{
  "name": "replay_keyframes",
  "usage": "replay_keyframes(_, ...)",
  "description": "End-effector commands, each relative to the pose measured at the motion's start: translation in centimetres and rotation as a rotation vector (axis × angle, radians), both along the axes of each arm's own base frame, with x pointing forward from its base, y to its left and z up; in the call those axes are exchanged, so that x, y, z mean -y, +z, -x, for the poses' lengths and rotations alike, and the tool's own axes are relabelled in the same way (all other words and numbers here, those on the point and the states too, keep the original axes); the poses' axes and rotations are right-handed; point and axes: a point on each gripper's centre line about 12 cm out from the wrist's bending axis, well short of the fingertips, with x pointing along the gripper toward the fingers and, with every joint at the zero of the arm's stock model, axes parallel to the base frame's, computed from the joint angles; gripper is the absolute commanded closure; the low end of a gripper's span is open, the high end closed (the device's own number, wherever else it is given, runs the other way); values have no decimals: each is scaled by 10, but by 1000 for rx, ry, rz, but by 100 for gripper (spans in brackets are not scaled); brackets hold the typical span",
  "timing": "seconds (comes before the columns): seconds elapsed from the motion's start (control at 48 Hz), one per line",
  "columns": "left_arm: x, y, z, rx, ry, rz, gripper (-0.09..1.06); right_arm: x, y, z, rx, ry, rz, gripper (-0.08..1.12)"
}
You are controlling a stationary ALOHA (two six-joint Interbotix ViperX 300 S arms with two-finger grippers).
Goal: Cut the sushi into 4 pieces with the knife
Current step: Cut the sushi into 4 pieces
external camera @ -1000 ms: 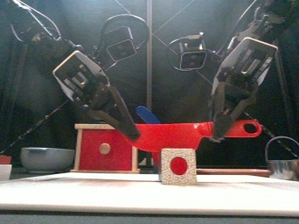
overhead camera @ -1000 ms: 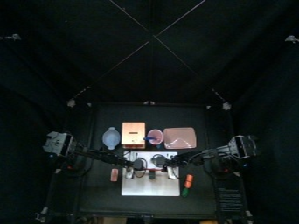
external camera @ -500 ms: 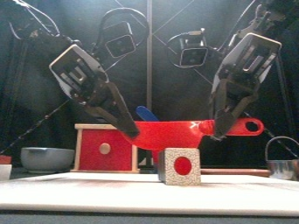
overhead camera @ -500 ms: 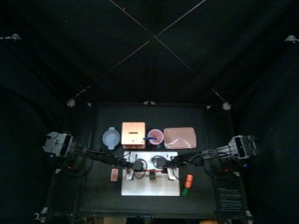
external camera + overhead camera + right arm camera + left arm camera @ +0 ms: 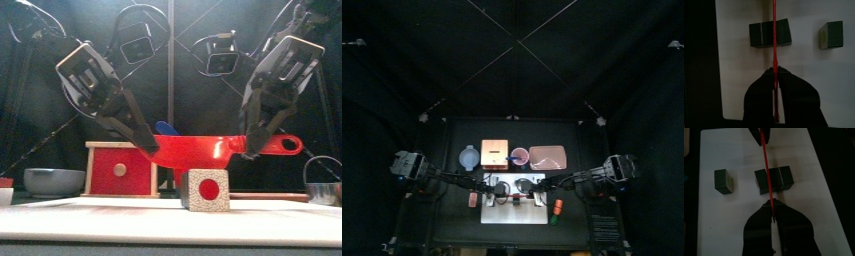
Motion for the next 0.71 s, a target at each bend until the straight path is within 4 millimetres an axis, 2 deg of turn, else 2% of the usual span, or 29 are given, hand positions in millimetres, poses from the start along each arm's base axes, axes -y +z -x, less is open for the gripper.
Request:
replay_keyframes(0.021, 4, 1, -1, 3, -11, -2, 62, -3, 7, 1, 19, 16, 2, 89)
replay_keyframes(0.521, 2, -17, -1, -47, -5, -8, 62, -1, -8, -3, -13, 20, 22, 89)
replay_keyframes(0.708, 1, -14, -3, -36, -6, -11, 62, 0, 1, -3, 15, 31, 37, 89)
